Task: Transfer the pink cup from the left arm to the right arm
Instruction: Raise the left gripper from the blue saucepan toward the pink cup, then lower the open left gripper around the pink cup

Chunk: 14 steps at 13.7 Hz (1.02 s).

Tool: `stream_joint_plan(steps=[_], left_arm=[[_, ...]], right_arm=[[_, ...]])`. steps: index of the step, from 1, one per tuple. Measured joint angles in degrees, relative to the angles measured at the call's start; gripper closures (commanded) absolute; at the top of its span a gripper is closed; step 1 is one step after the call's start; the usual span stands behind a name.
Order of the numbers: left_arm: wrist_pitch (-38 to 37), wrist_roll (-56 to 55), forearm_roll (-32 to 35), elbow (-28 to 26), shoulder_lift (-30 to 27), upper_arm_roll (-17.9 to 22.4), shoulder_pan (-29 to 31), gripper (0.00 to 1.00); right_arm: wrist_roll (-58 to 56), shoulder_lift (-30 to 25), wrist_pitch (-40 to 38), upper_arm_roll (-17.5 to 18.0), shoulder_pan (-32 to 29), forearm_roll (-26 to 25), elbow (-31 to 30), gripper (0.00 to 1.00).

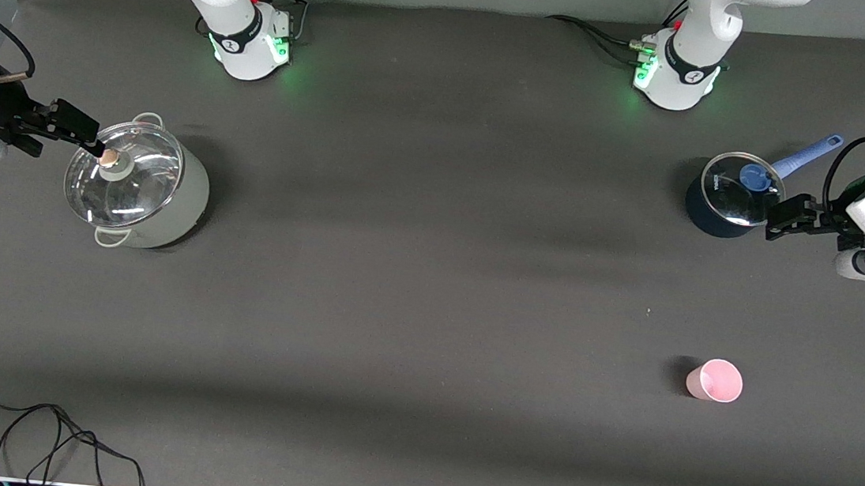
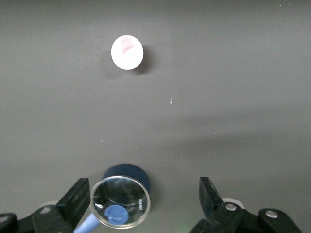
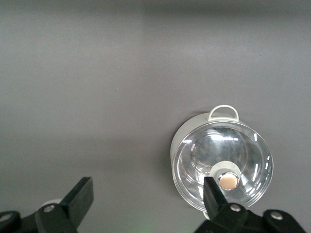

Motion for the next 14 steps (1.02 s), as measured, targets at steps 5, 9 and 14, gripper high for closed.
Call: stream_joint_plan(steps=[5,9,14], left_arm=[[1.45,24.18,0.43,4.72,2.42,0.58,1.19,0.0],[5.18,43.21,-6.32,5.71,5.57,0.95,7.56,0.0],[5.6,69.01,-23.71,5.83,11.07,1.35,19.74,0.0]], right_arm=[[0.0,0.0,0.0,0.0,0.0,0.0,0.0,0.0],[0.0,0.0,0.0,-0.02,0.0,0.0,0.0,0.0],[0.0,0.0,0.0,-0.06,0.0,0.0,-0.01,0.0]])
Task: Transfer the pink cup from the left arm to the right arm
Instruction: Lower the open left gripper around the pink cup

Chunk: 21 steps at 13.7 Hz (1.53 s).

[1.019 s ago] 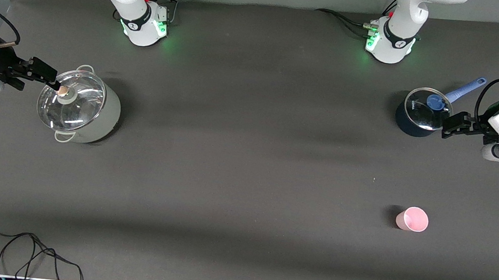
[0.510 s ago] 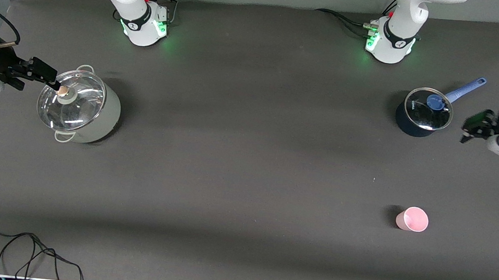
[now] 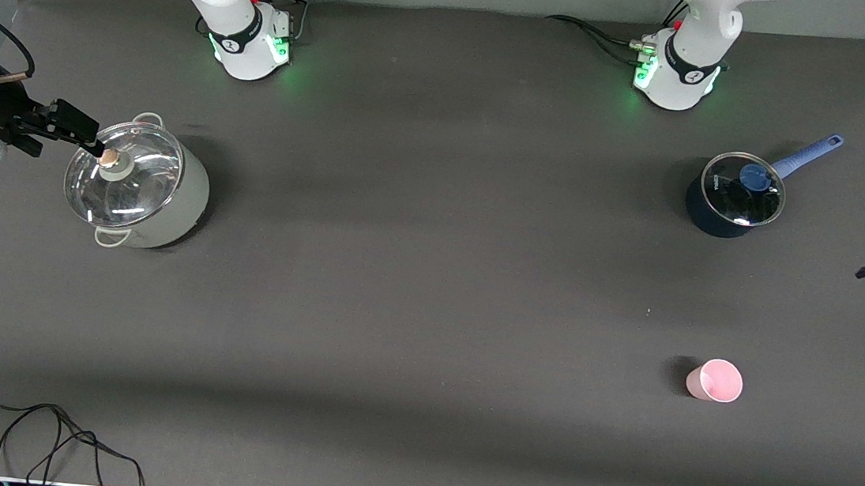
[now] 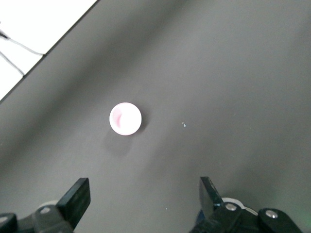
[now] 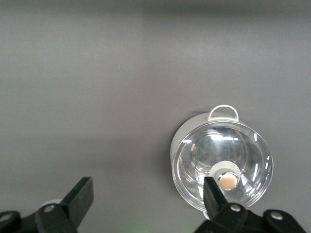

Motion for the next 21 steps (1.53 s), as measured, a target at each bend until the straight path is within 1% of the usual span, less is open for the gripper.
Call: stream_joint_plan(steps=[2,3,5,10,13,16,19,21], left_arm=[[-0.28,7.44,-6.51,-0.11,3.74,0.03,4.7,0.0],[-0.43,11.69,-8.49,-0.15,5.82,0.02,6.43,0.0],[-0.58,18.41,-12.27,-0.21,9.92,-0.03,8.0,0.0],[-0.6,37.0,-26.65,-0.72,20.84,-0.09,11.59,0.0],[0.15,49.3,-34.86,-1.21,26.99,-0.22,12.04,0.0],[2.56,61.28,-42.39,-1.96,32.63,-0.38,12.13,0.0],[3.48,68.84,-47.55,-2.49,36.58,-0.37,12.52,0.0],[4.47,70.66,-49.54,-2.6,38.36,-0.44,12.58,0.0]], right_arm=[[0.0,0.0,0.0,-0.05,0.0,0.0,-0.01,0.0],[0.0,0.0,0.0,-0.05,0.0,0.0,-0.01,0.0],[0.0,0.0,-0.01,-0.11,0.0,0.0,-0.02,0.0],[0.0,0.0,-0.05,-1.21,0.01,0.0,-0.02,0.0],[0.0,0.0,-0.06,-1.18,0.1,0.17,-0.02,0.0],[0.0,0.0,-0.06,-1.17,0.13,0.24,-0.02,0.0],[0.0,0.0,-0.06,-1.11,0.15,0.27,-0.03,0.0],[0.0,0.0,-0.07,-1.1,0.16,0.28,-0.03,0.0]])
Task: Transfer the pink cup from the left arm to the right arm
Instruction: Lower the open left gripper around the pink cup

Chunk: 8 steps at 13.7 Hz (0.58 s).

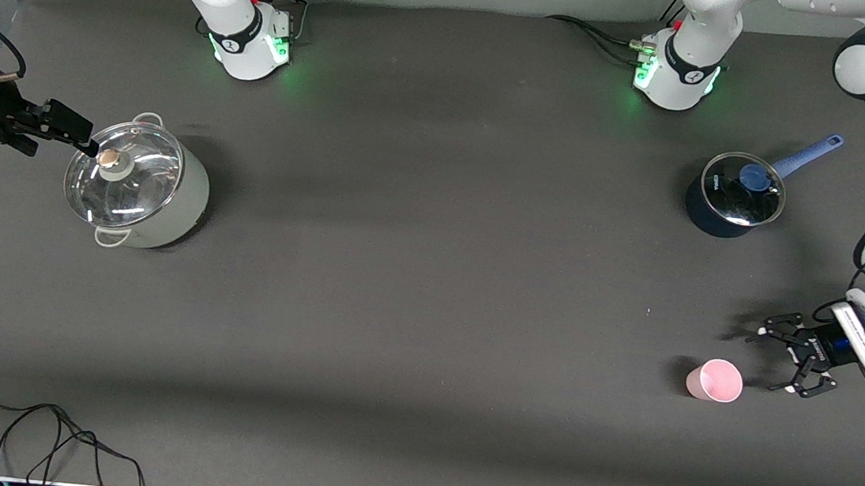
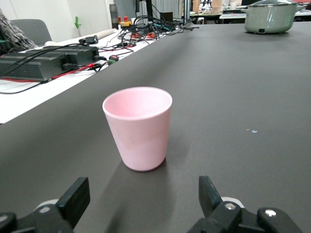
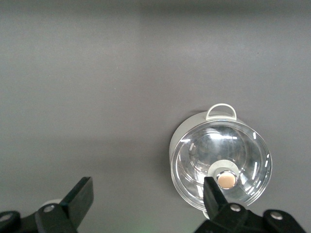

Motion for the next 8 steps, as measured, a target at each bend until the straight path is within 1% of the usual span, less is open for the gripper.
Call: stream_joint_plan(steps=[4,8], left_arm=[[1.69,0.77,-3.96,-0.05,2.72,-0.76,-0.35,0.0],[4.73,0.84,-6.3,-0.61,3.8,-3.75,-0.81,0.0]], right_arm=[[0.0,0.0,0.0,0.0,-0.01,0.0,0.0,0.0],[0.0,0.0,0.0,0.0,-0.01,0.01,0.0,0.0]])
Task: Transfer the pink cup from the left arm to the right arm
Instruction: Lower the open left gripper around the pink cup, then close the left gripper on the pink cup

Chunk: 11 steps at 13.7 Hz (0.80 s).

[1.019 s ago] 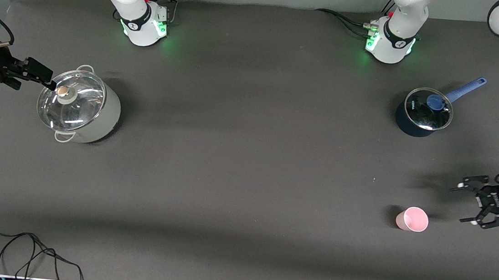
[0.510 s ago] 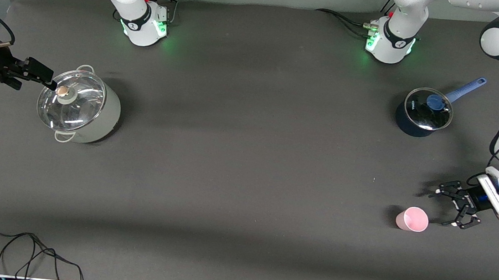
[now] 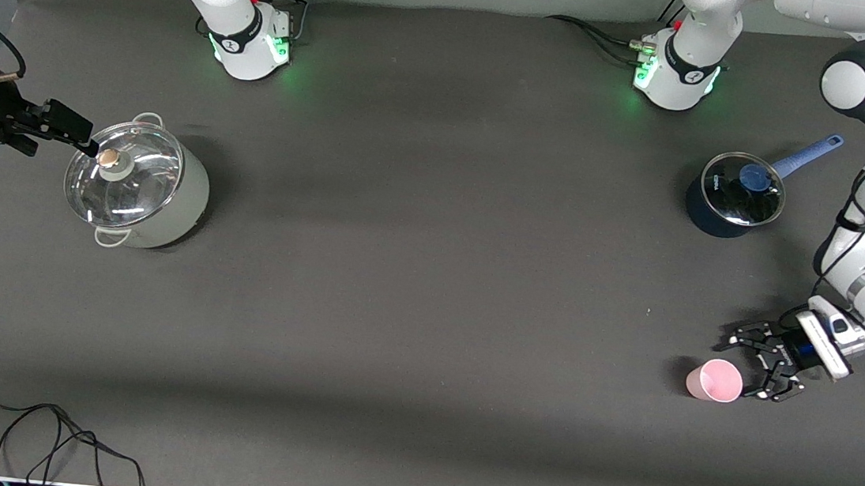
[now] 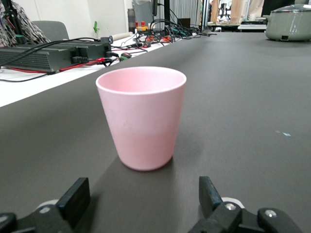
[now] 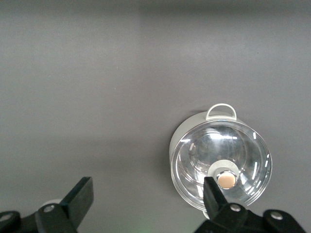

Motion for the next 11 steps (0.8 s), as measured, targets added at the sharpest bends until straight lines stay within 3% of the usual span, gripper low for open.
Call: stream_joint_plan(steps=[6,7,9,10,11], left_arm=[[4.76,0.0,-4.39,-2.09,0.0,-4.65,-0.4,0.01],[5.4,0.0,-4.94,-2.39,0.0,-5.27,-0.41,0.11],[6.03,0.0,-5.88,-2.73,0.0,-6.05,-0.46,0.45],[6.15,0.0,-6.04,-2.75,0.0,-6.13,-0.46,0.55],[6.22,0.02,-6.17,-2.75,-0.01,-6.13,-0.43,0.56]], right_arm=[[0.0,0.0,-0.02,0.0,0.0,0.0,0.0,0.0],[0.0,0.0,-0.02,0.0,-0.01,0.0,0.0,0.0],[0.0,0.0,-0.03,0.0,-0.01,0.0,0.0,0.0],[0.0,0.0,-0.03,0.0,-0.01,0.0,0.0,0.0],[0.0,0.0,-0.03,0.0,-0.01,0.0,0.0,0.0]])
